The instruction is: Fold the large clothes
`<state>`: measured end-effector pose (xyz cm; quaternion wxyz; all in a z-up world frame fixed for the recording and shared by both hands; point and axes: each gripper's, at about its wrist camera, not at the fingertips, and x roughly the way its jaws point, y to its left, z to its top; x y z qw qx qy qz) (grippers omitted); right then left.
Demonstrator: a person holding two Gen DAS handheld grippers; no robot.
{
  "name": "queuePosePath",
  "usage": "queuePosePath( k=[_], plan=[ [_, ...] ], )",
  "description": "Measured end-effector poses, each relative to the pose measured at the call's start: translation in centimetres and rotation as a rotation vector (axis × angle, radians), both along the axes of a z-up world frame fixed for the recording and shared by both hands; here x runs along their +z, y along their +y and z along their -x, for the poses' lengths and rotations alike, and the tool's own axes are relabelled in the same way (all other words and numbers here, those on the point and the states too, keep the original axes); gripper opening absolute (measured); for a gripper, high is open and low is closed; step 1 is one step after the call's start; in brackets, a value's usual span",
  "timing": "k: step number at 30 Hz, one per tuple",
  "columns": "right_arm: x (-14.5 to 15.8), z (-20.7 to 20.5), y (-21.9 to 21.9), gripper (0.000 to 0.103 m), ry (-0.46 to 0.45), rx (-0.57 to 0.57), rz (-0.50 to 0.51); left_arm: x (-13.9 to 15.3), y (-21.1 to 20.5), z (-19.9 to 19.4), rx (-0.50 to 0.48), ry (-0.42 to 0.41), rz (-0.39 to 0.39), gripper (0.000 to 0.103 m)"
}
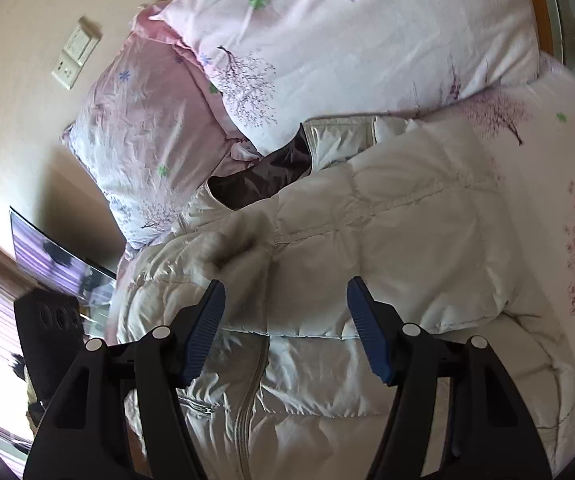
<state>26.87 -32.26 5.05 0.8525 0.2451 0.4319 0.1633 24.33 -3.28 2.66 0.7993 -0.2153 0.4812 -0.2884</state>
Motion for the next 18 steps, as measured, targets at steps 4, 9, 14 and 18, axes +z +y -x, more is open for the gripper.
queuePosePath(
  k=[4, 9, 14, 18],
  plan=[
    [-1.2, -0.7, 0.1, 0.065, 0.059, 0.036, -0.063, 2.3, 3.4, 1.9, -0.016, -0.054, 0.055, 0.083],
    [-3.2, -1.7, 2.4, 0.056, 0.141, 0.122, -0.097, 3.8, 10.3, 3.0, 0.139, -0.141, -0.049, 0.083],
    [-5.0, -2.7, 5.7, 0.044, 0.201, 0.202, -0.064, 3.3, 16.9, 4.0, 0.350, -0.184, -0.334, 0.083],
    [-4.4, -2.4, 8.1, 0.012, 0.132, 0.220, 0.011, 1.9, 19.3, 4.6, 0.396, -0.163, -0.455, 0.083]
  ],
)
